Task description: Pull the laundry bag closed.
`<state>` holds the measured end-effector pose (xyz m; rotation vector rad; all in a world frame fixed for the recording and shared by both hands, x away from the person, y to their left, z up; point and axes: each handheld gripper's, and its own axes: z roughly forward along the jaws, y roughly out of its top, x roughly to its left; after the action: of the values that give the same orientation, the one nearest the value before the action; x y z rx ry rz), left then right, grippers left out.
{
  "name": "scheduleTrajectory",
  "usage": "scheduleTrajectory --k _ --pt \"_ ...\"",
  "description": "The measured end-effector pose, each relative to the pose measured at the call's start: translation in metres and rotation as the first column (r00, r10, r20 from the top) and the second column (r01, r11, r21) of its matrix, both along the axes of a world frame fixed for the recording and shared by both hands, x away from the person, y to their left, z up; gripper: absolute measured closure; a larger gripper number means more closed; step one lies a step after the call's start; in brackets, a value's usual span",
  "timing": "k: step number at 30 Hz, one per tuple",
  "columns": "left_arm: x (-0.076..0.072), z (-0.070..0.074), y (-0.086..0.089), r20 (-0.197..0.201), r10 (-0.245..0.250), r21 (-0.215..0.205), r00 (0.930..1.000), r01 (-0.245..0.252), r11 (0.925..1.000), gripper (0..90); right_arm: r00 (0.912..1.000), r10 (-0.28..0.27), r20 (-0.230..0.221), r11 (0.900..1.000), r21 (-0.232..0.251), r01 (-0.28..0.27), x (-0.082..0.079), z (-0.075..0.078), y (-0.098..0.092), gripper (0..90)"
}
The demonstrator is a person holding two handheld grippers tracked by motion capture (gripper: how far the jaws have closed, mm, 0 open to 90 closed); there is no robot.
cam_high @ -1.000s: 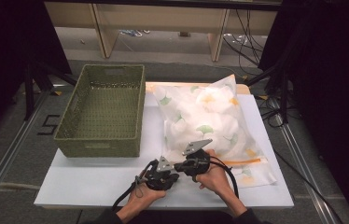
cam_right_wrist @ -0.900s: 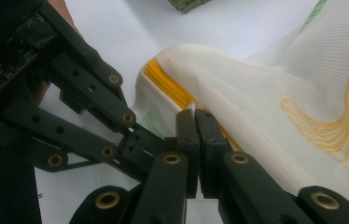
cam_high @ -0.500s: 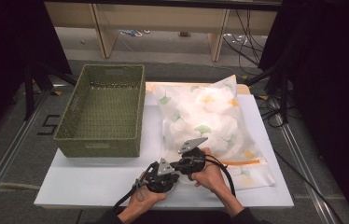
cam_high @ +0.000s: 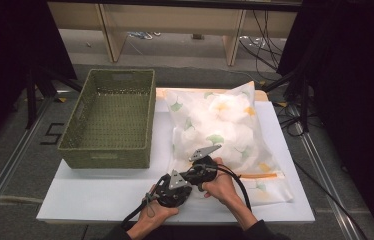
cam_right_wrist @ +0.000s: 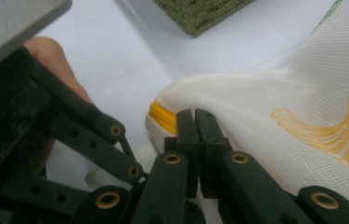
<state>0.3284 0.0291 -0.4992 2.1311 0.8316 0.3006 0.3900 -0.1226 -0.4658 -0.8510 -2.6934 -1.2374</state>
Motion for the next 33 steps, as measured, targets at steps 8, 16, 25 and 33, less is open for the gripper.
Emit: scheduleTrajectory --k 8,16,25,33 --pt "0.001 0.000 0.001 0.013 -0.010 0.012 0.9999 0.010 0.9999 89.3 0.9997 0.004 -0.025 1.000 0.017 -0.003 0.004 -0.006 0.005 90.0" --pt "-0.004 -0.001 -0.001 -0.017 0.010 -0.004 0.9998 -0.010 0.9999 89.3 0.9968 0.028 -0.075 0.995 0.095 -0.021 0.005 -0.008 0.013 90.0" --pt "-0.005 -0.003 -0.002 0.018 0.023 -0.011 0.9996 -0.023 0.9997 89.2 0.9985 0.024 -0.050 0.997 0.069 -0.020 0.008 -0.006 0.015 90.0" --pt "-0.015 0.023 0.014 -0.003 0.013 -0.096 0.9999 -0.013 0.9953 80.5 0.9996 0.029 -0.008 0.999 0.043 -0.029 0.006 -0.002 0.013 90.0"
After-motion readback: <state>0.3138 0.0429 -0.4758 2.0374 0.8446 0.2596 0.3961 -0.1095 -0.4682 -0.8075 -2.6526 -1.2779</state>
